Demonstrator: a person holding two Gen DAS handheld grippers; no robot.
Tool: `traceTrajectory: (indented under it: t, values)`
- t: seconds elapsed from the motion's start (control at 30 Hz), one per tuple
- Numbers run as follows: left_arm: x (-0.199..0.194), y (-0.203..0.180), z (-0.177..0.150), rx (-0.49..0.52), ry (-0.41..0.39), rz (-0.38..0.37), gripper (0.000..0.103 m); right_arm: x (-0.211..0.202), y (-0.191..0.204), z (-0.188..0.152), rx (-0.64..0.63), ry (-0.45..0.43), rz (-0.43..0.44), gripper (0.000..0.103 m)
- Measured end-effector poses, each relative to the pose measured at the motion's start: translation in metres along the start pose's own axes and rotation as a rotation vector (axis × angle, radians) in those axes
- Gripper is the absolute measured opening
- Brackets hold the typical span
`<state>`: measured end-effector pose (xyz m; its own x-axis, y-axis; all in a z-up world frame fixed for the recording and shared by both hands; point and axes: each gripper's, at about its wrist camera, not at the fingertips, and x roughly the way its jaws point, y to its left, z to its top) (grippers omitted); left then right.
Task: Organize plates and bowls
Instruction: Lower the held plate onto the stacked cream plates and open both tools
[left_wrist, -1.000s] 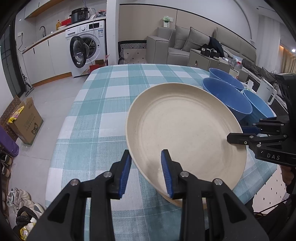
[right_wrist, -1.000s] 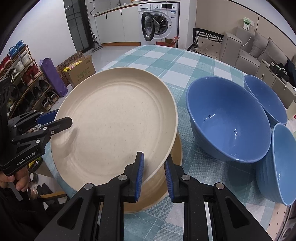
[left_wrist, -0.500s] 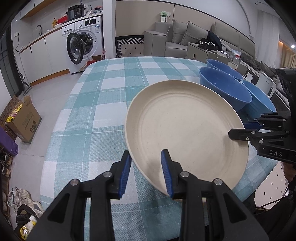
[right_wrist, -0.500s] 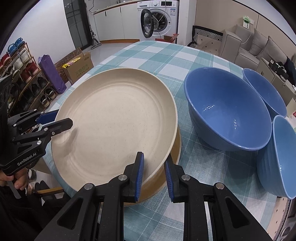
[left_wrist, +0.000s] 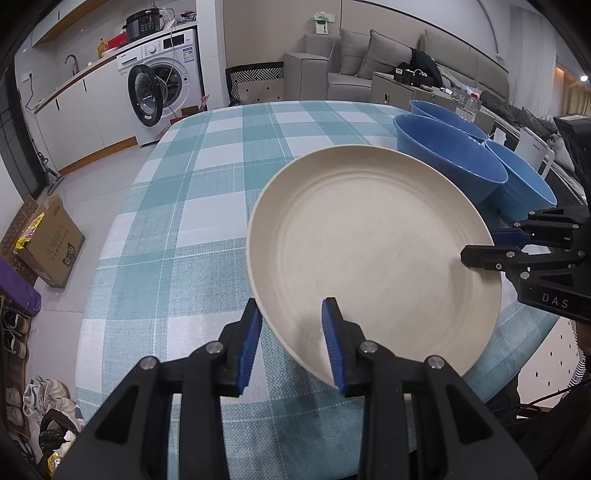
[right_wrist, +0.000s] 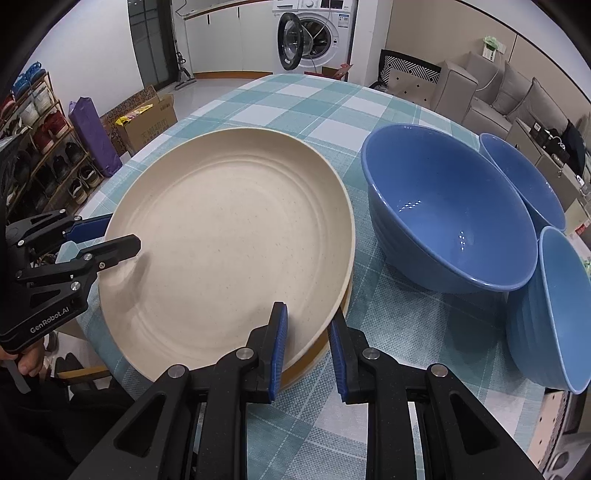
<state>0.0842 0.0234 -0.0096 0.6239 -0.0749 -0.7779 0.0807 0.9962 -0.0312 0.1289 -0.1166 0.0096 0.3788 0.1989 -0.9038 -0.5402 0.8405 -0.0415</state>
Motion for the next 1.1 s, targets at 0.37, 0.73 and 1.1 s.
traceTrajectory:
  t: [0.37,0.73,1.1]
  values:
    - [0.002,-0.007,-0.001,0.034,0.014,0.013,0.033,0.004,-0.001,-0.003,-0.018,0.023,-0.024,0.023]
    - [0.001,-0.009,-0.002,0.053,0.023,0.015,0.034,0.006,-0.001,-0.001,-0.032,0.046,-0.031,0.024]
    - [0.001,-0.013,-0.004,0.079,0.027,0.023,0.039,0.008,0.003,-0.003,-0.064,0.061,-0.056,0.026]
